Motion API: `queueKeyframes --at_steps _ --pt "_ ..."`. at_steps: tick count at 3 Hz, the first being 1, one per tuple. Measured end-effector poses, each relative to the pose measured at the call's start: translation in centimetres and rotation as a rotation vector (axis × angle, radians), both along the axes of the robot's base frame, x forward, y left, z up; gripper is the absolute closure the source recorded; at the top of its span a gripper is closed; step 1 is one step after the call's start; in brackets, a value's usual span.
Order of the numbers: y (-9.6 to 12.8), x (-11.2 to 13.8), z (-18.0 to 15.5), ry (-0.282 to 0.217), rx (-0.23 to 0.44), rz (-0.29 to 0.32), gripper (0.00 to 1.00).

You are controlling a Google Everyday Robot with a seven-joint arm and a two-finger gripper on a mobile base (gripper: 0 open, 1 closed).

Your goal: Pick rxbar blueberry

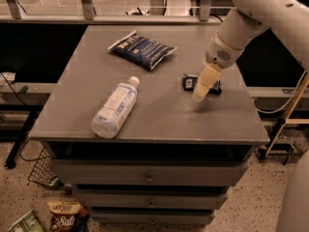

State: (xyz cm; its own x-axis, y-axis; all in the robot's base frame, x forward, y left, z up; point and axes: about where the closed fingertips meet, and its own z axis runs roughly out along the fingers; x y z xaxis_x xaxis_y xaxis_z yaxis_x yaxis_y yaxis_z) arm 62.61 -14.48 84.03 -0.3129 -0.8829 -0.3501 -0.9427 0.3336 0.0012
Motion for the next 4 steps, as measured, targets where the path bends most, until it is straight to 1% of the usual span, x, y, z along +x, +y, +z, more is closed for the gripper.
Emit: queueKeyframes --at_steps 1,2,3,4 --pt "-0.3 0.3 -1.3 0.023 0.005 -0.013 0.0" --pt "-0.4 0.5 -2.1 0.026 0.006 -0.015 0.19" --pt "-0.6 0.6 -2.3 0.022 0.011 -0.018 0.41" --pt "-0.6 0.6 -1.8 0.022 0.011 -0.018 0.65"
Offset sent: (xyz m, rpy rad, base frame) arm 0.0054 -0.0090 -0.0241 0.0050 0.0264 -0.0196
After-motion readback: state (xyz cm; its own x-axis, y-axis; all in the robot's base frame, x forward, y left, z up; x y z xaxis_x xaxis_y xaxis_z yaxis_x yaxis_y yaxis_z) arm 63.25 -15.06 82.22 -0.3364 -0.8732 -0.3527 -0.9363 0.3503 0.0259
